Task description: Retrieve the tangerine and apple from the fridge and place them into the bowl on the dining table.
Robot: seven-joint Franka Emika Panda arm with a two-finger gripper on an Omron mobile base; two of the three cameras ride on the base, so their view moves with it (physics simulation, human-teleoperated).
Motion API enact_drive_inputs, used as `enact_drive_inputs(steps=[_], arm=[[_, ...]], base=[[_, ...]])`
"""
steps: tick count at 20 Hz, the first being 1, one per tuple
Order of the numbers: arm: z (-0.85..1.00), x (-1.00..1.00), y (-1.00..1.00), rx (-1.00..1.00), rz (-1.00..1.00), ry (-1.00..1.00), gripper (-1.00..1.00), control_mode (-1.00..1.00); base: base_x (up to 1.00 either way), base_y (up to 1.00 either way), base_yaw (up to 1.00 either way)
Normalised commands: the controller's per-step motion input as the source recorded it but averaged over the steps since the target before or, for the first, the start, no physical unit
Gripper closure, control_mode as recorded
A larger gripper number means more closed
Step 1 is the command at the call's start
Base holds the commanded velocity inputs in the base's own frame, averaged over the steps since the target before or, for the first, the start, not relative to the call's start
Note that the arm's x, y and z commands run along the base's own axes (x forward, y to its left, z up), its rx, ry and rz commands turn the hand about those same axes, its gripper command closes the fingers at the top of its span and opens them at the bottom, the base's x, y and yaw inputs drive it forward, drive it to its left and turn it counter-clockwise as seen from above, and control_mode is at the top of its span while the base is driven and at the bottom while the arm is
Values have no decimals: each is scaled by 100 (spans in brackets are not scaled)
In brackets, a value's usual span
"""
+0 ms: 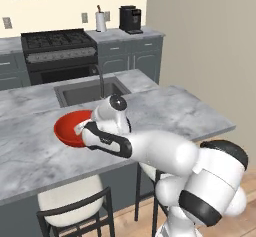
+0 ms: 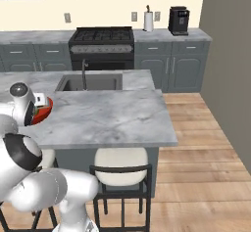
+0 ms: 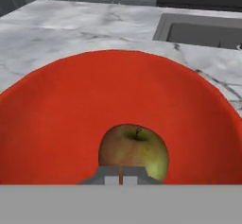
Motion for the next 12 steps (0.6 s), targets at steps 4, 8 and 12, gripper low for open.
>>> enact_drive_inputs(steps=[4,8,12], arm=[[-43,56,55,0,0,8,100,-100],[19,-37,4,0,-3,-1,100,-100],[90,-94,-34,0,-9,-21,100,-100]], base=[[0,0,0],[0,0,0],[0,0,0]])
